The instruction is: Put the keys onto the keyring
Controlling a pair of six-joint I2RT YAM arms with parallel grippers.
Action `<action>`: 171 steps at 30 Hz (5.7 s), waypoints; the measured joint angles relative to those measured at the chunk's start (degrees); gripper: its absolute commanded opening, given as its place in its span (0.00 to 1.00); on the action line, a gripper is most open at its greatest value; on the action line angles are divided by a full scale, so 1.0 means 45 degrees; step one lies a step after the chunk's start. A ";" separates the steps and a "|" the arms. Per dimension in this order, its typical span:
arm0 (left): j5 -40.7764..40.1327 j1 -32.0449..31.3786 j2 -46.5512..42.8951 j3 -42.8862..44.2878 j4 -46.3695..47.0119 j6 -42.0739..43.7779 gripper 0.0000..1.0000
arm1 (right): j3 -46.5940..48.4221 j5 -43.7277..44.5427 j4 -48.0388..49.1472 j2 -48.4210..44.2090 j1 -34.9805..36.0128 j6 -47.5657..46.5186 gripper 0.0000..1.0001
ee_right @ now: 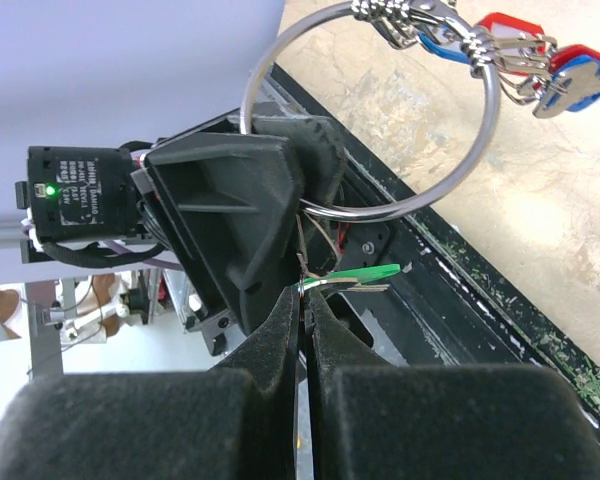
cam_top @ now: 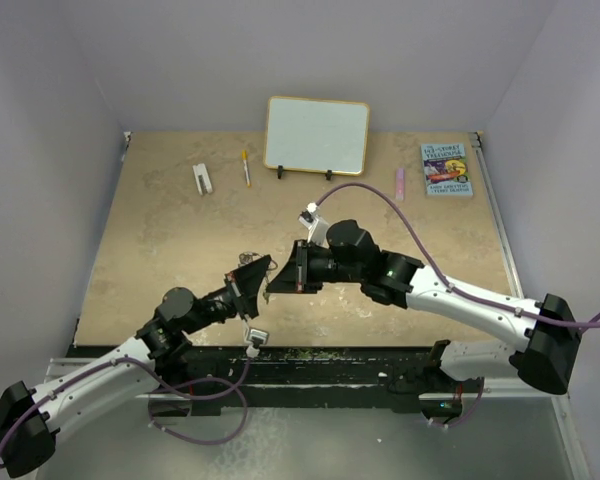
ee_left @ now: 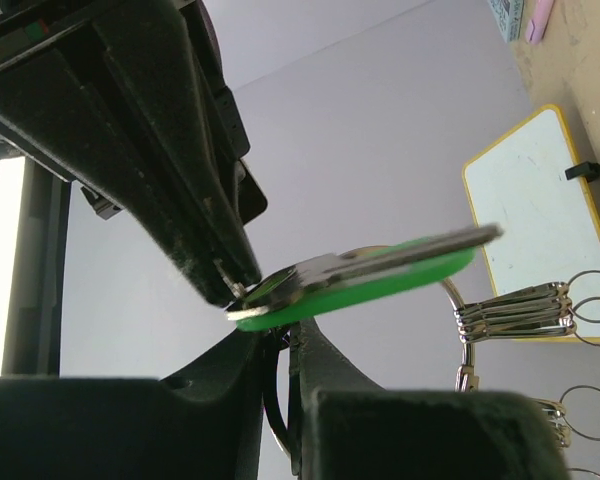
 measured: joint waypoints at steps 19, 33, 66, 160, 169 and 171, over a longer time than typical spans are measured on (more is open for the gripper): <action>0.0010 -0.0010 0.0063 -0.0044 0.0214 0.0005 0.04 | 0.0529 0.0175 0.0049 -0.0024 -0.0199 0.0151 0.00; -0.0010 -0.0010 0.0151 -0.0044 0.0296 0.0034 0.04 | 0.0529 0.0185 0.0005 0.0063 -0.0345 0.0379 0.00; -0.0155 -0.0078 0.0860 -0.0442 0.1263 0.0209 0.04 | -0.0442 -0.0117 0.0835 0.0350 -0.0709 0.1394 0.00; -0.0913 -0.0151 0.1268 -0.0325 0.1860 0.0335 0.04 | 0.1078 0.0617 -0.1311 0.0413 -0.0340 0.0602 0.00; -0.0850 -0.0155 0.1180 -0.0325 0.1894 0.0355 0.04 | 0.1132 0.0646 -0.1462 0.0466 -0.0340 0.0918 0.00; -0.0855 -0.0155 0.1146 -0.0325 0.1889 0.0369 0.04 | 0.1132 0.0651 -0.1467 0.0476 -0.0340 0.1020 0.00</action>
